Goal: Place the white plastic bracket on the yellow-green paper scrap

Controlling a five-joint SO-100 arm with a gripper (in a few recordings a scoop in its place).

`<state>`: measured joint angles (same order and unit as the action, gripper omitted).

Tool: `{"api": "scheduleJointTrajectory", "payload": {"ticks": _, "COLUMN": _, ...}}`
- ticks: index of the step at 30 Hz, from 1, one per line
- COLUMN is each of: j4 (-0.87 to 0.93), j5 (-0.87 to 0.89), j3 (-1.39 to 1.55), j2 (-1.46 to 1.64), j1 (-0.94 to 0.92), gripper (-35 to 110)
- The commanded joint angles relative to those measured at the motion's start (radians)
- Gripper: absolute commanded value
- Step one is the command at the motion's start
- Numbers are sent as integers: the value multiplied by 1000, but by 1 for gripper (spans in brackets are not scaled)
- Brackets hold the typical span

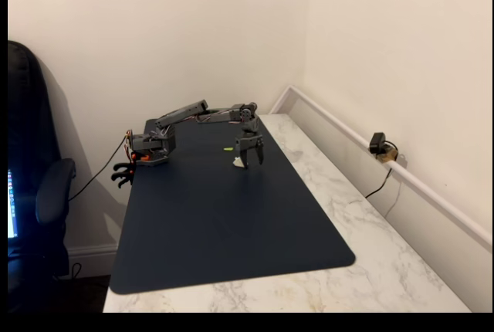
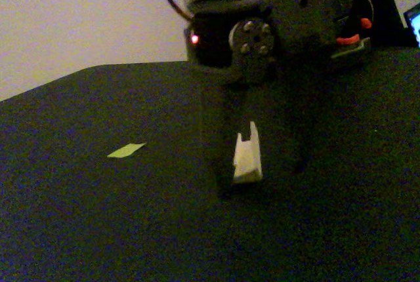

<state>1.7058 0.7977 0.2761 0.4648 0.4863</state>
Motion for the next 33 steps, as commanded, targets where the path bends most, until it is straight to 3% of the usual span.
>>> {"api": "scheduleJointTrajectory", "payload": {"ticks": 1, "j4": 51, "j5": 38, "j3": 127, "j2": 227, "j1": 6, "gripper": 34}}
{"api": "scheduleJointTrajectory", "payload": {"ticks": 9, "j4": 43, "j5": 51, "j3": 341, "j2": 359, "j1": -31, "gripper": 36}}
{"api": "scheduleJointTrajectory", "payload": {"ticks": 18, "j4": -87, "j5": 38, "j3": 620, "j2": 489, "j1": -81, "gripper": 38}}
{"api": "scheduleJointTrajectory", "payload": {"ticks": 33, "j4": -195, "j5": 43, "j3": 747, "j2": 485, "j1": -84, "gripper": 39}}
